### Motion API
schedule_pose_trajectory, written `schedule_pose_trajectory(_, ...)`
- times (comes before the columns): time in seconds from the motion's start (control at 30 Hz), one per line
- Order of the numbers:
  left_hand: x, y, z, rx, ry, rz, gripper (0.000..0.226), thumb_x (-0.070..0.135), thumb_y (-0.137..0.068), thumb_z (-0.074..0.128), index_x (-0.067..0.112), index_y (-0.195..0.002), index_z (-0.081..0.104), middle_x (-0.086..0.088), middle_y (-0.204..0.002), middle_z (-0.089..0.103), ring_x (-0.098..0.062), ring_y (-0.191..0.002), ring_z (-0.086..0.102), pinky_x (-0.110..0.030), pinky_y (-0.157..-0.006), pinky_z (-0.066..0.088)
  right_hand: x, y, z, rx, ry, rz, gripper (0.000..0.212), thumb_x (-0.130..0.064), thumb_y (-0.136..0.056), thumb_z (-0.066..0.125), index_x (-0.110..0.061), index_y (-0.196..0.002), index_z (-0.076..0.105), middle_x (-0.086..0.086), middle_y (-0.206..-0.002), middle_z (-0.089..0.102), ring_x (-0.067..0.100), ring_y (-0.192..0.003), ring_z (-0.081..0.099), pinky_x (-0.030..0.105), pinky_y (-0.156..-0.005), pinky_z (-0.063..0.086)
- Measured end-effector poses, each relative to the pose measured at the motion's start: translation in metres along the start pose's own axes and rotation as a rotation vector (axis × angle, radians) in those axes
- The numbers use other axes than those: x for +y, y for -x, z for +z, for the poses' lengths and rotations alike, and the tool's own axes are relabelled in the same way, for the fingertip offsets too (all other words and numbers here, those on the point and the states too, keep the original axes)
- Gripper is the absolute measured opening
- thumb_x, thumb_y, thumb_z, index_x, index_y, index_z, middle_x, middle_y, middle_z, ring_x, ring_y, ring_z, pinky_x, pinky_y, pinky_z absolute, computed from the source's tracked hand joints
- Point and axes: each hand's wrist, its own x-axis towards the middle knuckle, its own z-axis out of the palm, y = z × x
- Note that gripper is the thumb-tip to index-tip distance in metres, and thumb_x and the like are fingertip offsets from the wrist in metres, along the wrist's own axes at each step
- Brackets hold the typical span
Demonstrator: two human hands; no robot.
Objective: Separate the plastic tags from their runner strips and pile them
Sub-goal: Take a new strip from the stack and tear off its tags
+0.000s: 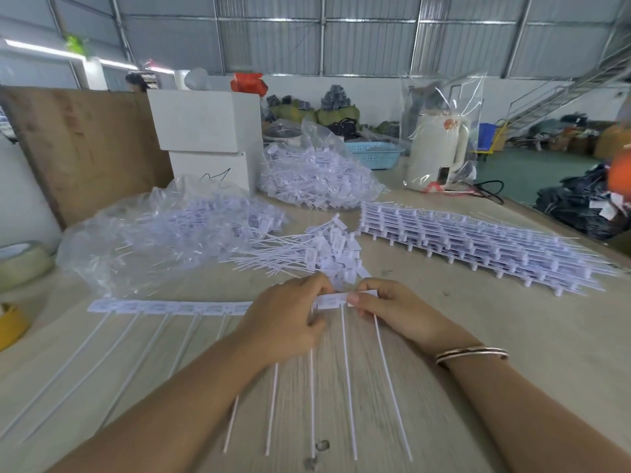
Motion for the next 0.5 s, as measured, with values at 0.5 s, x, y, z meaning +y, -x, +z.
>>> schedule_pose_trajectory(0.5, -0.0040, -0.0074, 0.0063, 0.058, -0.070, -0.048, 0.015, 0.044, -0.090, 0.052, 0.030, -0.096, 0.053, 0.011, -0.063, 0.049, -0.009, -0.055, 0.043, -0.028, -0.053, 0.027, 0.0067, -0.0028, 0.0032, 0.009, 0.142, -0.212, 0.011, -0.020, -0.088, 0.063, -0.028, -0.081, 0.063, -0.017, -0.061, 0.053, -0.002, -0.056, 0.041, 0.011, -0.056, 0.032)
